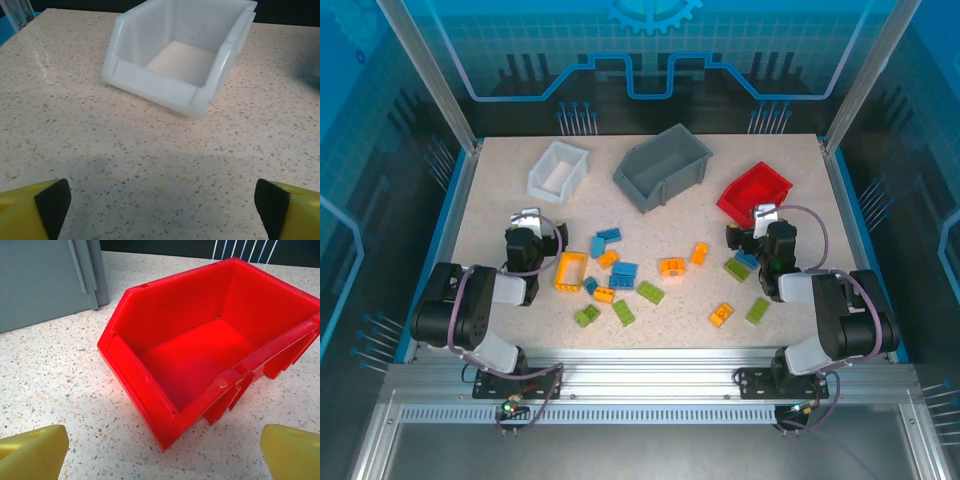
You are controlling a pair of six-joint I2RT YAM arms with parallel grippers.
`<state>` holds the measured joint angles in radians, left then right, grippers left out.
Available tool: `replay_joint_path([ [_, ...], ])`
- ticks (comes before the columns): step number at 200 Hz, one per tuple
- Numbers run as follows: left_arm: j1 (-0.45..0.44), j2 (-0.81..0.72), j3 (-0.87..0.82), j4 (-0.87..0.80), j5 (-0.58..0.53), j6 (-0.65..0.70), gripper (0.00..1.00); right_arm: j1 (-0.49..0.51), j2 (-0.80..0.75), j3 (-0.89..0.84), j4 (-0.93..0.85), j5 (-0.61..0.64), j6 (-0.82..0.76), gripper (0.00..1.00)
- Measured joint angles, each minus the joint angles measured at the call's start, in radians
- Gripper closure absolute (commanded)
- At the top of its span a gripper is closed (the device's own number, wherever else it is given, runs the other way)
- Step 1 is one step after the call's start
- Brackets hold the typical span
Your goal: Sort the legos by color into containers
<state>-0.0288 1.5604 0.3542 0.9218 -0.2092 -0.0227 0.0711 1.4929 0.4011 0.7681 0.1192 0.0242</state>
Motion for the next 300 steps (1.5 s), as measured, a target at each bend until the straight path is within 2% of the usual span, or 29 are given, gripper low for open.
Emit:
replay_joint_path([
  [48,0.000,0.000,0.010,-0.005,0.035,0.004,0.01,0.000,0.000,0.000,0.000,-0.001,0.000,0.00],
  [143,-0.004,-0.021,-0.008,0.005,0.036,0.007,0.01,-0.003,-0.015,0.003,-0.033,0.001,0.001,0.00],
  [161,-0.072,-0.160,-0.038,-0.070,-0.026,0.057,0.01,-0.004,-0.127,0.021,-0.170,0.007,0.000,0.00],
  [181,-0.233,-0.395,0.000,-0.191,-0.075,0.136,0.01,0.028,-0.371,0.067,-0.311,0.038,-0.005,0.00],
  [195,-0.312,-0.495,0.117,-0.303,-0.124,0.130,0.01,0.055,-0.536,0.174,-0.447,0.065,0.063,0.00],
  [209,-0.313,-0.510,0.315,-0.518,-0.173,0.037,0.01,0.053,-0.607,0.349,-0.618,0.094,0.192,0.00],
  [217,-0.288,-0.493,0.441,-0.636,-0.166,-0.035,0.01,0.047,-0.617,0.455,-0.714,0.109,0.280,0.00],
  [236,-0.176,-0.417,0.683,-0.850,-0.074,-0.171,0.01,0.019,-0.602,0.621,-0.882,0.068,0.404,0.14],
  [247,-0.110,-0.322,0.825,-0.997,-0.034,-0.233,0.02,0.018,-0.556,0.695,-0.990,0.044,0.448,0.18],
  [259,-0.060,-0.187,0.976,-1.135,0.014,-0.269,0.07,0.020,-0.475,0.764,-1.095,0.008,0.478,0.20],
  [274,-0.027,-0.007,1.126,-1.271,0.076,-0.288,0.14,0.025,-0.368,0.818,-1.196,-0.042,0.510,0.19],
  [300,-0.016,0.269,1.274,-1.443,0.141,-0.284,0.20,0.058,-0.196,0.869,-1.342,-0.113,0.540,0.21],
])
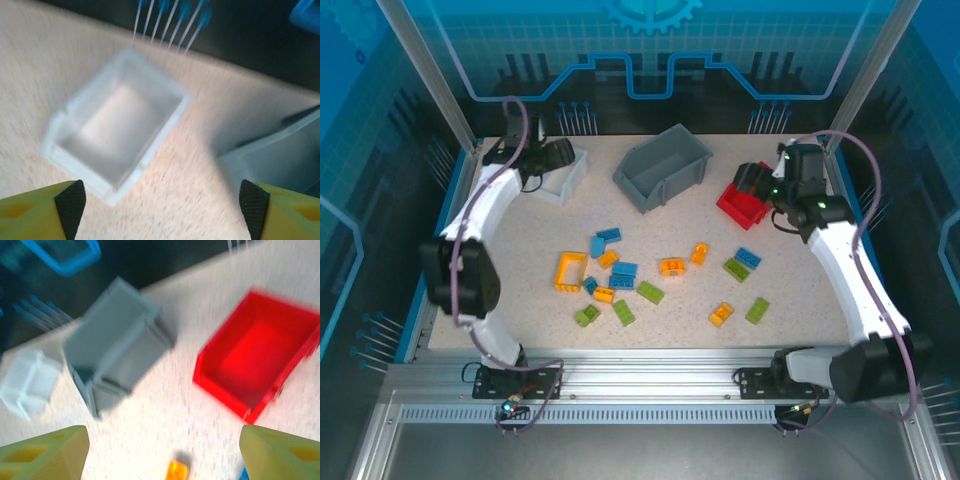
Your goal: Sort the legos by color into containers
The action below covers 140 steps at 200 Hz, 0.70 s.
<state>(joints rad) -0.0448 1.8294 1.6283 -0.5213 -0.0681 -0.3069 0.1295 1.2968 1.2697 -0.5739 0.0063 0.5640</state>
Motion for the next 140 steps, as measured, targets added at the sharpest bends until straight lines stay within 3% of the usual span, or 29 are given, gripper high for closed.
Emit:
replay_joint_path([
  [51,0.000,0.330,0.256,-0.166,0.033,0.058,0.26,0.112,0.277,0.205,-0.090,-0.060,0.063,0.27],
  [83,0.000,0.393,0.350,-0.182,0.037,0.101,0.28,0.151,0.485,0.363,-0.091,-0.075,0.145,0.35],
  [140,0.000,0.479,0.402,-0.182,0.049,0.147,0.41,0.180,0.820,0.633,-0.114,-0.069,0.249,0.36],
])
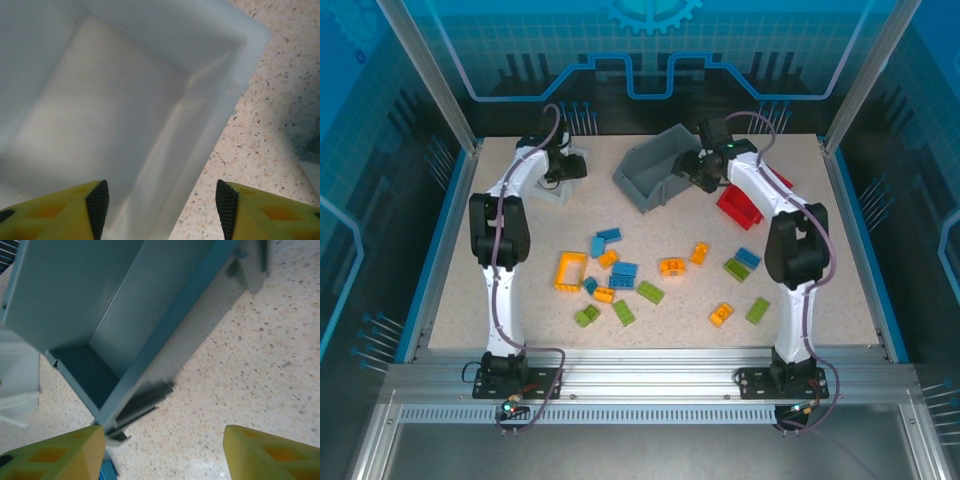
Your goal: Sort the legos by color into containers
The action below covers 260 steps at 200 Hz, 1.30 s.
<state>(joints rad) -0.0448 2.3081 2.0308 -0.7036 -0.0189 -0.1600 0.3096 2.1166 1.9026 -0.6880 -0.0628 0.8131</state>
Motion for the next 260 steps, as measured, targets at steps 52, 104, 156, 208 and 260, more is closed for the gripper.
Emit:
replay_joint_path([
  [52,-0.004,0.012,-0.001,0.003,0.026,0.006,0.53,0.005,0.166,0.170,-0.023,0.003,0.045,0.41],
  [104,-0.036,0.012,-0.015,0.010,0.060,-0.016,0.72,0.009,0.246,0.296,-0.107,0.048,0.012,0.73],
  [156,-0.076,-0.102,-0.200,0.100,0.077,-0.129,0.82,0.025,0.210,0.267,-0.189,0.132,-0.149,0.84],
  [208,-0.169,-0.185,-0.322,0.161,0.089,-0.229,0.83,0.044,0.077,0.094,-0.211,0.189,-0.250,0.84],
  [260,-0.249,-0.204,-0.360,0.195,0.082,-0.301,0.90,0.042,0.038,0.042,-0.210,0.194,-0.297,0.85],
])
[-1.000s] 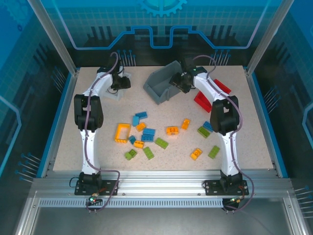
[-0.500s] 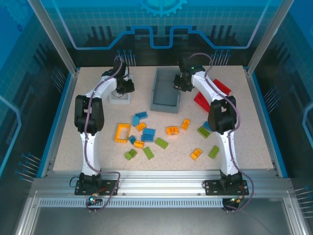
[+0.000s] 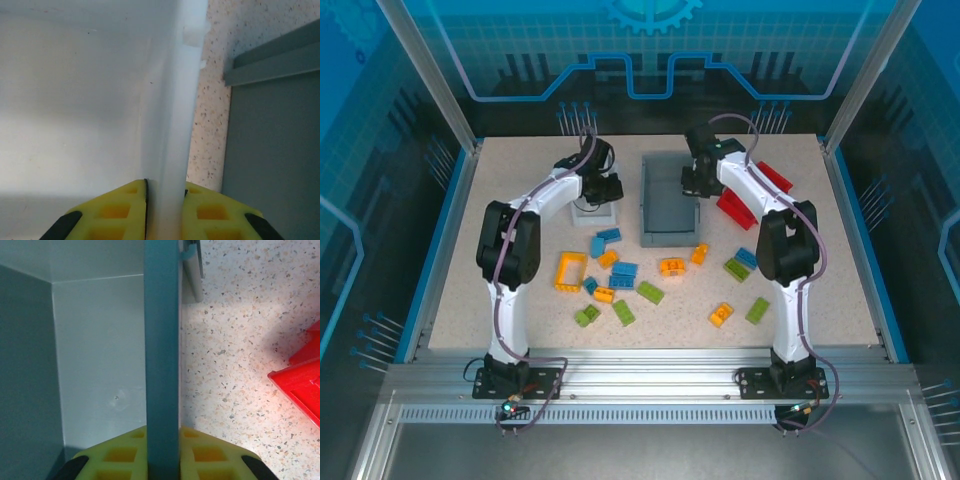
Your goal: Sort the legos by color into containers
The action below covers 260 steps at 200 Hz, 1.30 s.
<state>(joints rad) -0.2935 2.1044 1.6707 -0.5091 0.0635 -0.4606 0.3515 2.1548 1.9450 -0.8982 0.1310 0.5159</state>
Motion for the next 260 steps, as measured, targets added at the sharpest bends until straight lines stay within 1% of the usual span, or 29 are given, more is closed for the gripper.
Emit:
replay_joint_path([
  [52,-0.051,-0.097,-0.129,0.018,-0.060,-0.065,0.90,-0.019,0.000,-0.008,0.023,-0.035,-0.005,0.84],
  [73,-0.050,-0.101,-0.127,0.010,-0.075,-0.069,0.90,-0.019,0.020,0.039,0.017,-0.058,-0.004,0.83],
  [95,-0.026,-0.070,-0.061,-0.035,-0.089,-0.067,0.91,-0.019,0.086,0.138,0.025,-0.095,0.003,0.83],
  [125,0.018,0.032,0.084,-0.085,-0.105,-0.057,0.91,-0.019,0.196,0.269,0.022,-0.139,0.011,0.82],
  [150,0.031,0.088,0.167,-0.123,-0.124,-0.045,0.90,-0.019,0.267,0.369,0.012,-0.161,0.016,0.79],
  [162,0.031,0.113,0.206,-0.143,-0.130,-0.035,0.90,-0.019,0.288,0.402,0.010,-0.171,0.020,0.75],
  [171,0.031,0.128,0.225,-0.153,-0.131,-0.034,0.87,-0.020,0.298,0.418,0.007,-0.182,0.023,0.66],
  [187,0.029,0.140,0.244,-0.162,-0.130,-0.033,0.73,-0.021,0.307,0.432,0.007,-0.196,0.029,0.53],
  [204,0.029,0.140,0.243,-0.169,-0.114,-0.045,0.62,-0.021,0.306,0.429,0.006,-0.200,0.022,0.45],
  [213,0.029,0.140,0.237,-0.169,-0.107,-0.047,0.59,-0.021,0.293,0.403,0.019,-0.199,0.018,0.41],
  [228,0.029,0.135,0.222,-0.165,-0.092,-0.058,0.56,-0.022,0.232,0.305,0.040,-0.192,0.013,0.37],
  [241,0.029,0.119,0.195,-0.164,-0.081,-0.069,0.55,-0.028,0.153,0.210,0.051,-0.185,0.010,0.36],
  [260,0.029,0.080,0.158,-0.165,-0.066,-0.091,0.54,-0.060,-0.005,0.074,0.083,-0.174,0.012,0.35],
])
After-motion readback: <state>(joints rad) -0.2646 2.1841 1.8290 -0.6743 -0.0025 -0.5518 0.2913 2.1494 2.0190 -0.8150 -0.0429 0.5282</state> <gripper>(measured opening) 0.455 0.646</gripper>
